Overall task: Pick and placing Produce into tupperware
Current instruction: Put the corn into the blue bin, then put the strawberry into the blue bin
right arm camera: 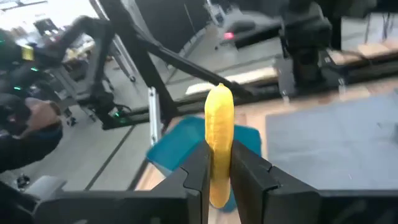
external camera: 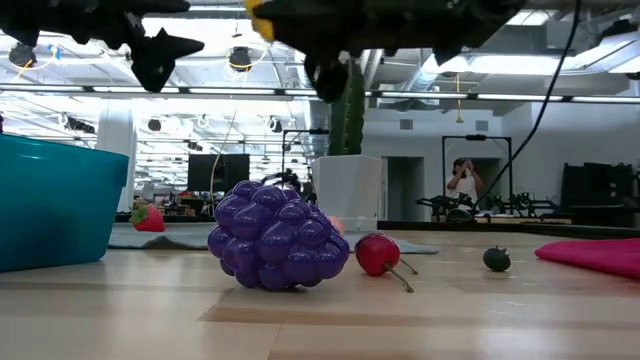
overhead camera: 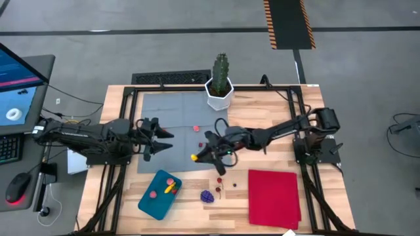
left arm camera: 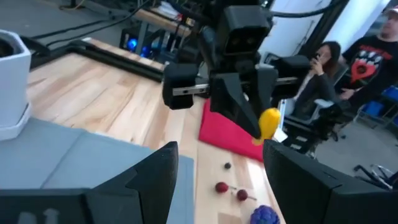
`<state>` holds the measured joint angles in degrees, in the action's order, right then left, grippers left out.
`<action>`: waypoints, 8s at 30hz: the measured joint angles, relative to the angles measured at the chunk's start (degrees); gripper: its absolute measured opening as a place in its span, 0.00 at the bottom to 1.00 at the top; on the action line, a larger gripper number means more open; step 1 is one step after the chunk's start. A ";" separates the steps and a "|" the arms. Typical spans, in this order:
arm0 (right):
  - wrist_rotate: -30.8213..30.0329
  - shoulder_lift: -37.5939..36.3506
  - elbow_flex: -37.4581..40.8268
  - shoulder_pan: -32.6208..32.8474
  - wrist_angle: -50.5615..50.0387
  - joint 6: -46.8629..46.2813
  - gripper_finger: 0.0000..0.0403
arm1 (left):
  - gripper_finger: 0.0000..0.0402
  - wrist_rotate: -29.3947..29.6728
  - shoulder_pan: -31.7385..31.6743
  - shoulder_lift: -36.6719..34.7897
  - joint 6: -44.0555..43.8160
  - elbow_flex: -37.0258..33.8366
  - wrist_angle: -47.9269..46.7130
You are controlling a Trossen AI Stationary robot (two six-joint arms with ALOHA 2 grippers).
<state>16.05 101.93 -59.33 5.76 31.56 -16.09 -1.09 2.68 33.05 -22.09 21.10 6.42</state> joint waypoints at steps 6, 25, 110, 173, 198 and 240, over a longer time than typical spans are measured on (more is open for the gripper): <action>0.20 2.73 -3.80 -1.40 -1.49 -0.14 0.19 | 0.56 0.45 0.60 2.57 0.19 0.02 0.88; 0.73 4.48 -9.66 -5.58 -4.62 -2.49 0.19 | 0.56 0.55 1.03 7.46 0.26 0.00 10.07; 1.69 5.22 -13.69 2.61 -32.91 3.46 0.86 | 0.12 -2.63 7.93 4.25 -5.01 0.07 1.27; -17.81 5.20 -10.61 19.34 -35.38 1.44 0.81 | 0.48 8.20 -21.84 11.98 -28.85 0.11 -42.31; -17.83 5.20 -10.63 19.38 -35.44 1.12 0.81 | 0.36 5.61 -20.68 30.58 -22.74 6.71 -44.43; -8.30 -1.03 -1.47 13.55 -23.37 9.93 0.75 | 0.00 21.45 10.89 -2.49 -13.37 16.83 -41.72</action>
<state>7.74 100.90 -60.79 19.31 8.19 -6.15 20.36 13.56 30.57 -35.45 37.93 -35.30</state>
